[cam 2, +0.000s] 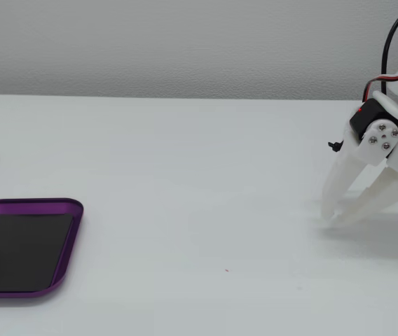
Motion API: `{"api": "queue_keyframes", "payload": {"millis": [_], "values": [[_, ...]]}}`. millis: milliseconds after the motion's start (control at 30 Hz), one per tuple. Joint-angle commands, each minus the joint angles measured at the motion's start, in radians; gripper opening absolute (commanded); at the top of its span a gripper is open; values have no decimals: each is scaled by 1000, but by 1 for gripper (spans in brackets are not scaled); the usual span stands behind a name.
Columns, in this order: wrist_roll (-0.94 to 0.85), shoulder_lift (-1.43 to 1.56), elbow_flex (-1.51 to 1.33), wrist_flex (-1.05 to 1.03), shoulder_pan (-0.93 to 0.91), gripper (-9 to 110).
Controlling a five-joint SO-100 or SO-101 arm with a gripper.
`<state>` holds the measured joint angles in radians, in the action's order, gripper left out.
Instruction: Pick up the cube and place it in the box.
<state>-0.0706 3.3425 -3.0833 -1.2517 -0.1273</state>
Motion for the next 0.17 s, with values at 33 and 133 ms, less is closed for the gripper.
{"api": "queue_keyframes", "payload": {"millis": [33, 133], "values": [[3, 109, 3, -2, 5, 0], [3, 109, 3, -2, 5, 0]]}}
